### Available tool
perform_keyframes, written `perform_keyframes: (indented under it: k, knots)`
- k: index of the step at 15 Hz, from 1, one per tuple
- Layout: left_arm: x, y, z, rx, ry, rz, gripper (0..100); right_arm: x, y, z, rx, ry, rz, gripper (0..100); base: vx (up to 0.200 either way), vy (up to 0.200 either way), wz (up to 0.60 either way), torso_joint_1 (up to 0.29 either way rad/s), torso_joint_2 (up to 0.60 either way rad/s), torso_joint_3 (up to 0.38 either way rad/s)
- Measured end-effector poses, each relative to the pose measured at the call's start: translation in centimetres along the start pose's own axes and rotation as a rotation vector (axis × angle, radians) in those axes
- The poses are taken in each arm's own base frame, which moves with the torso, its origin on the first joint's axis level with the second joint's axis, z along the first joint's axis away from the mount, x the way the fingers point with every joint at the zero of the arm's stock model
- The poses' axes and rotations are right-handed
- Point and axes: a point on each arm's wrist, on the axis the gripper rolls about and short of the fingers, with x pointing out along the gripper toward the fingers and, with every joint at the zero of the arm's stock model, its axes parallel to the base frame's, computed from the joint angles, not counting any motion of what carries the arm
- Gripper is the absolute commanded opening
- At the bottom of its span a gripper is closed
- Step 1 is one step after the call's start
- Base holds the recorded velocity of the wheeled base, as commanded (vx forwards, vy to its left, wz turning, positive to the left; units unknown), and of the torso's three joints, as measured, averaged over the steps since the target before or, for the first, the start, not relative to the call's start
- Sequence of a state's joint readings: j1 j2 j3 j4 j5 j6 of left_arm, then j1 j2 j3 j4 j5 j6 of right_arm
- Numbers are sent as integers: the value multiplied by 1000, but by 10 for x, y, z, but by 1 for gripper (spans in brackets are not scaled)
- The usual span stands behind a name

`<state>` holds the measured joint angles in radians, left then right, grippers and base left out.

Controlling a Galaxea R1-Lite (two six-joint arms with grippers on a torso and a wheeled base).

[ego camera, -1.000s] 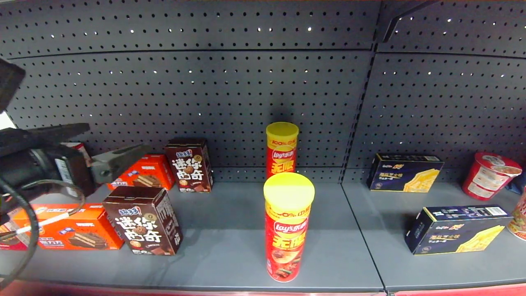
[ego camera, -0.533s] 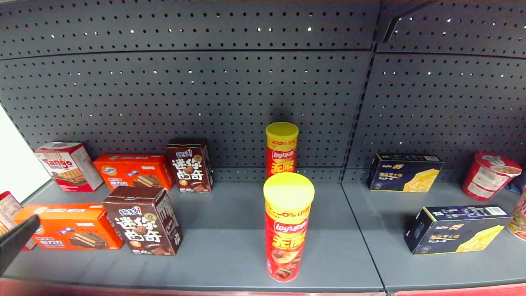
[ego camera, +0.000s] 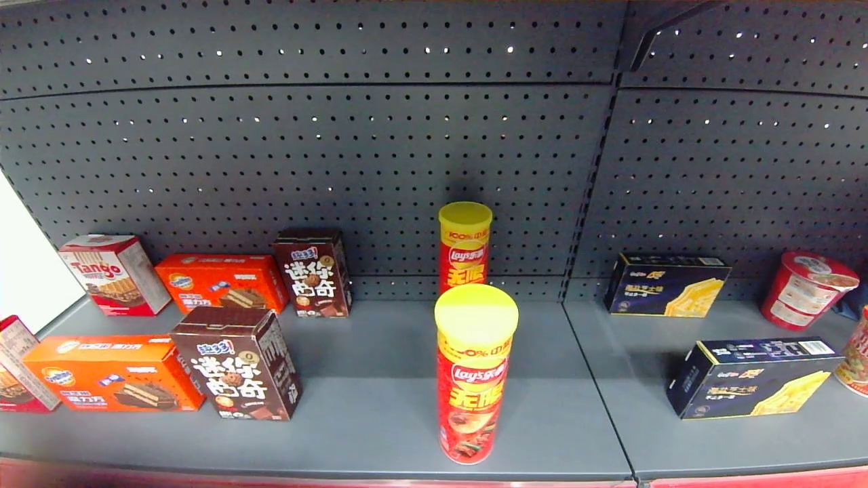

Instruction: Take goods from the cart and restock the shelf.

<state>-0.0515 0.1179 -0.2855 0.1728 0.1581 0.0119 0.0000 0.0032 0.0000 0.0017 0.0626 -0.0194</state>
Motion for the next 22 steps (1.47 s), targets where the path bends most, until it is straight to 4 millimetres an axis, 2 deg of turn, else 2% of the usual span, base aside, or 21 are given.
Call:
perform_keyframes:
  k: [4, 6, 10, 13, 15, 18, 22]
  knots:
    - [14, -4, -33, -3, -81, -30, 100, 0, 0, 0, 0, 0, 0, 100, 0, 0, 0, 0, 0, 0]
    - [18, -5, -50, 9, -16, -63, 100, 0, 0, 0, 1, 0, 0, 100, 0, 0, 0, 0, 0, 0]
    - [18, -8, -55, -113, 19, -175, 100, 0, 0, 0, 0, 0, 0, 100, 0, 0, 0, 0, 0, 0]
    - [18, -7, -54, -193, 22, -148, 100, 0, 0, 0, 0, 0, 1, 100, 0, 0, 0, 0, 0, 0]
    - [17, -8, -54, -158, 6, -115, 100, 0, 0, 0, 0, 0, 1, 100, 0, 0, 0, 0, 0, 0]
    - [14, -7, -62, 40, 16, -75, 100, 0, 0, 0, -1, 0, 1, 100, 0, 0, 0, 0, 0, 0]
    - [13, -7, -63, -6, -1, -54, 100, 0, 0, 0, -3, 0, 1, 100, 0, 0, 0, 0, 0, 0]
